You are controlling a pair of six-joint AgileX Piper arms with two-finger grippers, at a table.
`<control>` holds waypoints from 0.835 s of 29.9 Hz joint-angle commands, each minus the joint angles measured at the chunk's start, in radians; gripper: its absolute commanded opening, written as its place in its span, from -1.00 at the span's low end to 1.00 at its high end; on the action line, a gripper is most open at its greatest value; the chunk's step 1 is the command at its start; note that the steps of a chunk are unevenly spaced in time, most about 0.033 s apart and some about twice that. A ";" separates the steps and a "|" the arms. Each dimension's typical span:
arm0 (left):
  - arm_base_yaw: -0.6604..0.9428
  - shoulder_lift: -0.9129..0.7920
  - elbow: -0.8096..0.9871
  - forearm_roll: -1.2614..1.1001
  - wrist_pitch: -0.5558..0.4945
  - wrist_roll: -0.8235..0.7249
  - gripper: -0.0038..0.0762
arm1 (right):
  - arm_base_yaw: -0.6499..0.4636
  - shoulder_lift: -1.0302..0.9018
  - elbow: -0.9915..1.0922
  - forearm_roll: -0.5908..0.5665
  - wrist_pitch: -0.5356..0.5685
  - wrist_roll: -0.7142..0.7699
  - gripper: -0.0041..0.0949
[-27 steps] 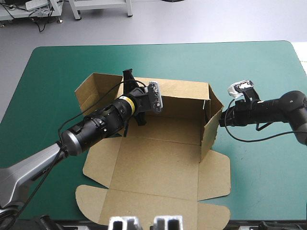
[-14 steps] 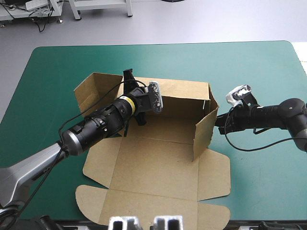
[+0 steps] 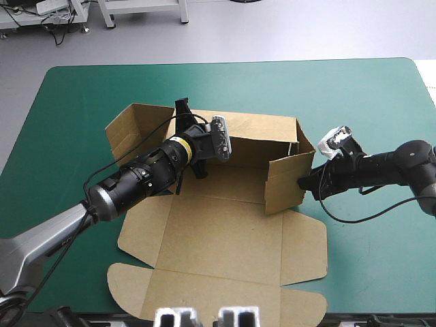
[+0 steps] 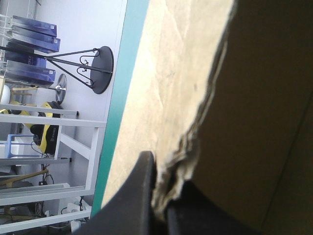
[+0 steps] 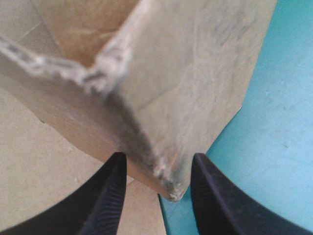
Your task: Fold the box
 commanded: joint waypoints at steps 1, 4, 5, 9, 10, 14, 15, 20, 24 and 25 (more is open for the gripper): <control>0.000 -0.016 -0.013 -0.023 0.055 -0.018 -0.93 | 0.001 -0.032 -0.023 0.100 -0.001 -0.048 -0.06; 0.000 -0.016 -0.013 -0.020 0.055 -0.010 -0.93 | 0.015 -0.032 -0.023 0.146 0.002 -0.076 -0.05; 0.000 -0.016 -0.013 -0.020 0.057 0.005 -0.93 | 0.028 -0.032 -0.023 0.151 -0.006 -0.081 -0.05; 0.000 -0.016 -0.013 -0.020 0.057 0.007 -0.93 | 0.111 -0.032 -0.023 0.143 -0.084 -0.081 -0.05; 0.000 -0.016 -0.013 -0.020 0.057 0.007 -0.93 | 0.130 -0.032 -0.023 0.142 -0.117 -0.071 -0.05; 0.000 -0.016 -0.013 -0.020 0.072 0.009 -0.93 | 0.173 -0.032 -0.023 0.149 -0.233 -0.026 -0.05; 0.000 -0.016 -0.013 -0.018 0.077 0.009 -0.93 | 0.177 -0.032 -0.023 0.151 -0.258 -0.014 -0.05; 0.000 -0.016 -0.013 -0.017 0.079 0.014 -0.93 | 0.181 -0.032 -0.023 0.173 -0.356 0.024 -0.06; 0.000 -0.016 -0.013 -0.017 0.077 0.020 -0.93 | 0.183 -0.032 -0.023 0.177 -0.459 0.074 -0.07; 0.000 -0.016 -0.013 -0.017 0.075 0.020 -0.93 | 0.188 -0.032 -0.023 0.177 -0.478 0.074 -0.10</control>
